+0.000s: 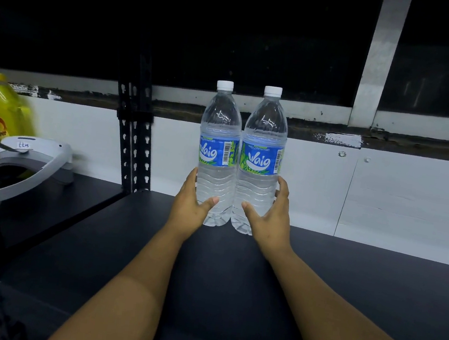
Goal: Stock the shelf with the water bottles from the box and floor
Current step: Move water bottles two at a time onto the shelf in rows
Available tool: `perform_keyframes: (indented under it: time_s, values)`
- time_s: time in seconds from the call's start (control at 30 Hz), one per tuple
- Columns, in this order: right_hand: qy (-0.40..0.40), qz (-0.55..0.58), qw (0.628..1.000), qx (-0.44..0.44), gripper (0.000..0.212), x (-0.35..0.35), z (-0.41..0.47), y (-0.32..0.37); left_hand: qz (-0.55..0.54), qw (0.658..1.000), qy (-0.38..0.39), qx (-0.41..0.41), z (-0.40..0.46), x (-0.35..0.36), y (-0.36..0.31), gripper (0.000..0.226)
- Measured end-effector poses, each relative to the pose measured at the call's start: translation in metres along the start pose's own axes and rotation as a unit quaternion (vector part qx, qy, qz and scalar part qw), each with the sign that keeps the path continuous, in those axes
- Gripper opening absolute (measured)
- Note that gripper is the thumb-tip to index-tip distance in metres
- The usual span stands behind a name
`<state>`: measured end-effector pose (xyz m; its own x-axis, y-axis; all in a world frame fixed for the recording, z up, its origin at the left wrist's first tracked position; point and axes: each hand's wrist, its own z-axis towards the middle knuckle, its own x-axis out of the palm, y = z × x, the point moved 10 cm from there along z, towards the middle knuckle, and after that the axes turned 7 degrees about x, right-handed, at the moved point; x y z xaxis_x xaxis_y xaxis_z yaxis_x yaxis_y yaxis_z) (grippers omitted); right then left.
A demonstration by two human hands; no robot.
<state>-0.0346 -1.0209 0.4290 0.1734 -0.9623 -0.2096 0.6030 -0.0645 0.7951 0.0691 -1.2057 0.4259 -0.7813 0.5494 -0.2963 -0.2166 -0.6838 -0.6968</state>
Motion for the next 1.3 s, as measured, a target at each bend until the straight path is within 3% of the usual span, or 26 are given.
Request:
perform_keyframes:
  time_s: [0.17, 0.37, 0.67, 0.8, 0.97, 1.07, 1.3]
  values:
    - [0.006, -0.012, 1.000, -0.006, 0.088, 0.000, -0.002, 0.001, 0.034, 0.999, 0.017, 0.012, -0.005, 0.001, -0.011, 0.074]
    - [0.026, -0.007, 1.000, -0.002, 0.089, 0.003, -0.006, 0.004, 0.085, 0.993, 0.081, 0.001, -0.017, 0.010, 0.003, 0.094]
    - [0.154, -0.069, 0.982, 0.079, 0.082, 0.009, -0.027, -0.019, 0.203, 0.964, 0.168, -0.027, -0.042, 0.005, -0.011, 0.092]
    - [0.194, -0.205, 0.954, 0.099, 0.075, 0.007, -0.039, -0.015, 0.304, 0.929, 0.207, -0.035, -0.061, -0.001, -0.033, 0.081]
    - [0.238, -0.410, 0.880, 0.035, 0.066, 0.007, -0.064, 0.013, 0.394, 0.878, 0.263, -0.067, -0.088, -0.008, -0.047, 0.073]
    - [0.259, -0.447, 0.856, 0.027, 0.066, 0.001, -0.080, 0.030, 0.418, 0.860, 0.284, -0.074, -0.100, -0.015, -0.058, 0.071]
    - [0.253, -0.461, 0.850, 0.028, 0.065, -0.025, -0.120, 0.066, 0.427, 0.850, 0.301, -0.073, -0.131, -0.039, -0.096, 0.068]
